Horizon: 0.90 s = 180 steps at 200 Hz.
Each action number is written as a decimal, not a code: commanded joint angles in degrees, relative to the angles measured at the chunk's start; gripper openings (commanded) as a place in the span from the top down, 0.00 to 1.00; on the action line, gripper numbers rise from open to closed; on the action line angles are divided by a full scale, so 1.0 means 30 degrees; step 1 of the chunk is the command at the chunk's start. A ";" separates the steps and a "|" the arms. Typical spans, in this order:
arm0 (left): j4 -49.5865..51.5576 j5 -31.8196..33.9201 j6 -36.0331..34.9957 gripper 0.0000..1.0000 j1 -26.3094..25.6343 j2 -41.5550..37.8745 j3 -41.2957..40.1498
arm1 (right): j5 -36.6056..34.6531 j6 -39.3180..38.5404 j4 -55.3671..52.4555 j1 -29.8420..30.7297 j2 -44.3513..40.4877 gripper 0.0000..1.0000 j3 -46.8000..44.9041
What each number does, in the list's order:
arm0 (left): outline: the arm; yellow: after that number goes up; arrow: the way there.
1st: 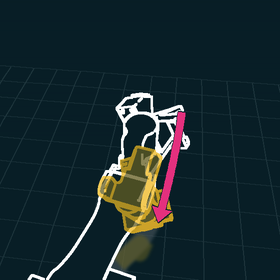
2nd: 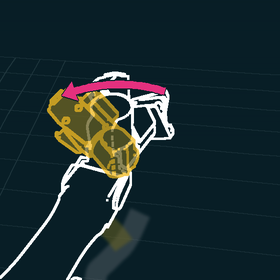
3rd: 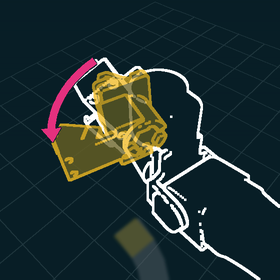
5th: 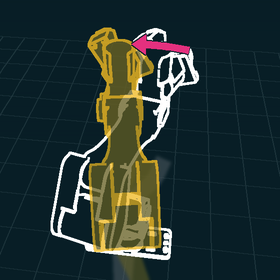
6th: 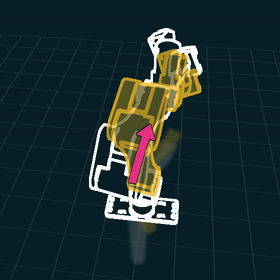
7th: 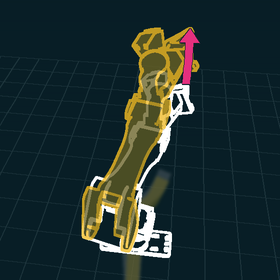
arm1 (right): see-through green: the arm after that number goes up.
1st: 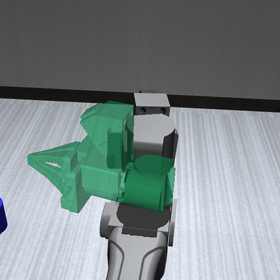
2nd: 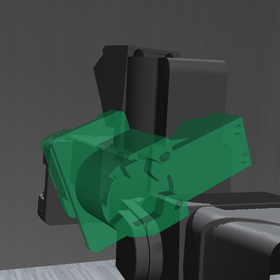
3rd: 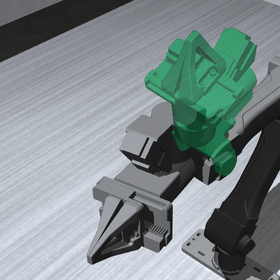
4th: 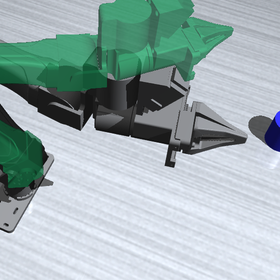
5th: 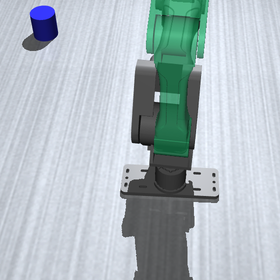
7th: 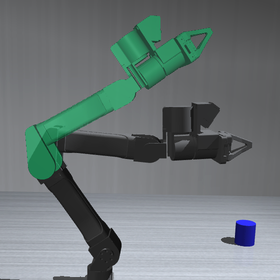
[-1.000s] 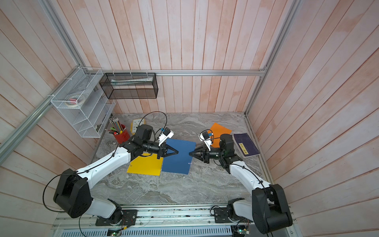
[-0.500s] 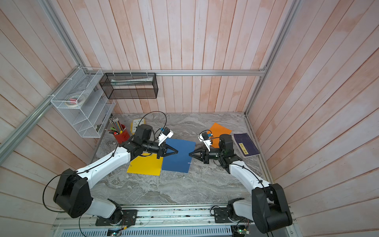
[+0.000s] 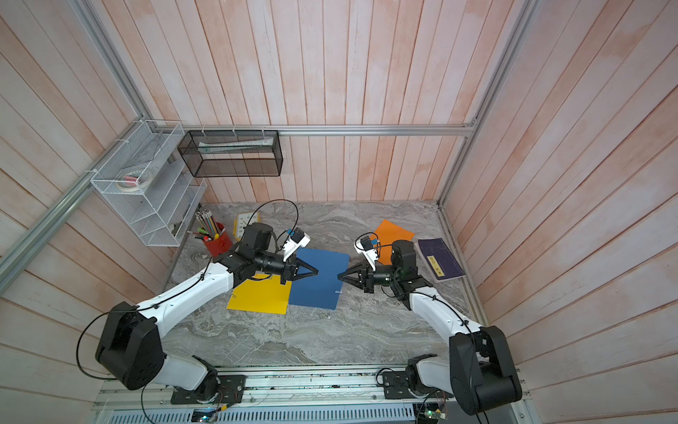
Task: Unclip the paperclips from the documents
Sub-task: Remove the paper clip from the document.
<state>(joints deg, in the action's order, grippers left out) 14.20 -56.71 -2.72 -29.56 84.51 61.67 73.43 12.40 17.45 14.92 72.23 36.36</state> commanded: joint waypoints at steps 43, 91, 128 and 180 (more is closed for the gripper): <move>0.0460 0.0186 -0.0530 1.00 0.0106 -0.0197 0.0047 | 0.0342 -0.0033 -0.0221 0.0096 0.0241 0.94 0.0390; 0.0520 0.0240 -0.0541 1.00 0.0105 -0.0343 -0.0071 | 0.0173 -0.0033 -0.0398 0.0100 0.0272 0.96 0.0419; 0.0525 0.0240 -0.0562 1.00 0.0098 -0.0370 -0.0078 | -0.0021 -0.0106 -0.0547 0.0096 0.0212 0.97 0.0420; 0.0465 0.0262 -0.0558 1.00 0.0098 -0.0434 -0.0227 | -0.0352 -0.0296 -0.0842 0.0095 0.0182 0.97 0.0444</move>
<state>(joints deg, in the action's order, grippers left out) 15.25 -56.53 -3.44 -29.56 84.51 61.67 73.10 12.36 16.29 14.96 72.64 36.38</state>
